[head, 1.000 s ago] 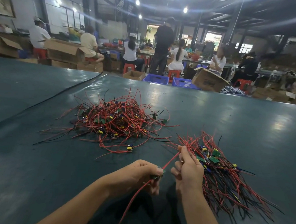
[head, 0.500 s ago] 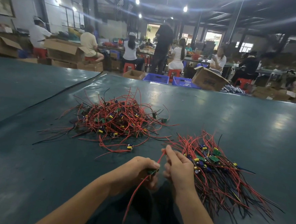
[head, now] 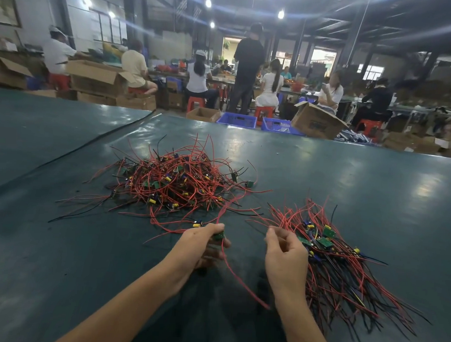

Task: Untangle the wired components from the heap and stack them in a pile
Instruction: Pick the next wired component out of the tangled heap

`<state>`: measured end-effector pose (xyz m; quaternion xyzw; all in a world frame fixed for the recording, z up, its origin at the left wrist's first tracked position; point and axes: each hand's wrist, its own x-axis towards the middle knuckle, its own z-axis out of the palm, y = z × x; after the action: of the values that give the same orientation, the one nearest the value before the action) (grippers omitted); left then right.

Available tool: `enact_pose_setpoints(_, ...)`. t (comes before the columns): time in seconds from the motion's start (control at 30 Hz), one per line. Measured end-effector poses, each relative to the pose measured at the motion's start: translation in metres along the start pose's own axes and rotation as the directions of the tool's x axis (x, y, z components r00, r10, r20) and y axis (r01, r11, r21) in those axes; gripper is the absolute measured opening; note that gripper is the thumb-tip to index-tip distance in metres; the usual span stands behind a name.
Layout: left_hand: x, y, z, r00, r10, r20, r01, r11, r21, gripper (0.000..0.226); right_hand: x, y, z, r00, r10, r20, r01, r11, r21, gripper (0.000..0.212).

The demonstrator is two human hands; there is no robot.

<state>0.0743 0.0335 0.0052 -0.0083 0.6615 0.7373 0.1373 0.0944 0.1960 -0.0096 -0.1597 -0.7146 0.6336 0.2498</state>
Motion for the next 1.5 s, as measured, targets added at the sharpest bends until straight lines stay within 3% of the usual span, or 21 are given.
enact_pose_setpoints(0.07, 0.002, 0.001, 0.003, 0.998, -0.020, -0.056, 0.017, 0.998, -0.063, 0.020, -0.003, 0.004, -0.002, 0.995, -0.064, 0.077, 0.081, 0.964, -0.254, 0.004)
enact_pose_setpoints(0.17, 0.000, 0.003, 0.005, 0.997, -0.049, -0.051, 0.046, 0.997, -0.065, 0.019, -0.008, 0.007, -0.002, 0.977, -0.101, 0.188, 0.201, 0.733, -0.650, 0.026)
enact_pose_setpoints(0.23, -0.003, 0.004, 0.005, 0.998, -0.043, -0.043, 0.042, 0.998, -0.035, 0.022, -0.010, 0.003, -0.003, 0.978, -0.113, 0.178, 0.209, 0.626, -0.751, 0.037)
enact_pose_setpoints(0.3, -0.004, 0.006, 0.006, 0.999, -0.031, -0.038, 0.030, 0.999, -0.029, 0.023, -0.009, 0.001, -0.005, 0.978, -0.121, 0.172, 0.210, 0.598, -0.773, 0.044)
enact_pose_setpoints(0.53, -0.008, 0.008, 0.006, 1.000, -0.012, 0.023, 0.012, 1.000, -0.014, 0.037, -0.009, 0.002, -0.004, 0.958, -0.180, 0.224, 0.285, 0.693, -0.663, 0.045)
enact_pose_setpoints(0.77, -0.009, 0.008, 0.001, 0.988, -0.042, 0.147, 0.082, 0.957, -0.278, 0.038, -0.014, 0.002, 0.004, 0.841, -0.342, 0.419, 0.462, 0.858, -0.227, 0.034)
enact_pose_setpoints(0.9, -0.009, 0.009, 0.000, 0.985, -0.030, 0.169, 0.086, 0.936, -0.342, 0.030, -0.018, -0.003, 0.009, 0.779, -0.474, 0.410, 0.537, 0.843, -0.045, 0.025)
enact_pose_setpoints(1.07, -0.011, 0.007, 0.000, 0.984, 0.011, 0.181, 0.032, 0.971, -0.237, 0.029, -0.020, -0.008, 0.011, 0.767, -0.521, 0.375, 0.559, 0.829, 0.009, 0.027)
enact_pose_setpoints(1.13, -0.011, 0.008, -0.001, 0.987, -0.002, 0.161, 0.036, 0.977, -0.210, 0.025, -0.021, -0.008, 0.013, 0.816, -0.465, 0.342, 0.484, 0.875, 0.034, 0.024)
enact_pose_setpoints(1.23, -0.009, 0.010, -0.002, 0.991, 0.007, 0.134, 0.016, 0.986, -0.169, 0.028, -0.023, -0.012, 0.014, 0.889, -0.252, 0.383, 0.225, 0.967, 0.115, 0.032)
enact_pose_setpoints(1.37, -0.010, 0.007, 0.000, 0.989, 0.085, 0.121, -0.083, 0.996, -0.016, 0.018, -0.022, -0.011, 0.010, 0.914, -0.174, 0.365, 0.217, 0.973, -0.081, 0.041)
enact_pose_setpoints(1.43, -0.009, 0.005, -0.001, 0.983, 0.130, 0.128, -0.136, 0.990, 0.039, 0.017, -0.022, -0.010, 0.010, 0.927, -0.133, 0.350, 0.175, 0.981, -0.089, 0.046)
enact_pose_setpoints(1.5, -0.005, 0.002, -0.005, 0.961, 0.232, 0.154, -0.262, 0.941, 0.216, 0.019, -0.020, -0.010, 0.009, 0.950, -0.084, 0.302, 0.114, 0.990, -0.082, 0.056)
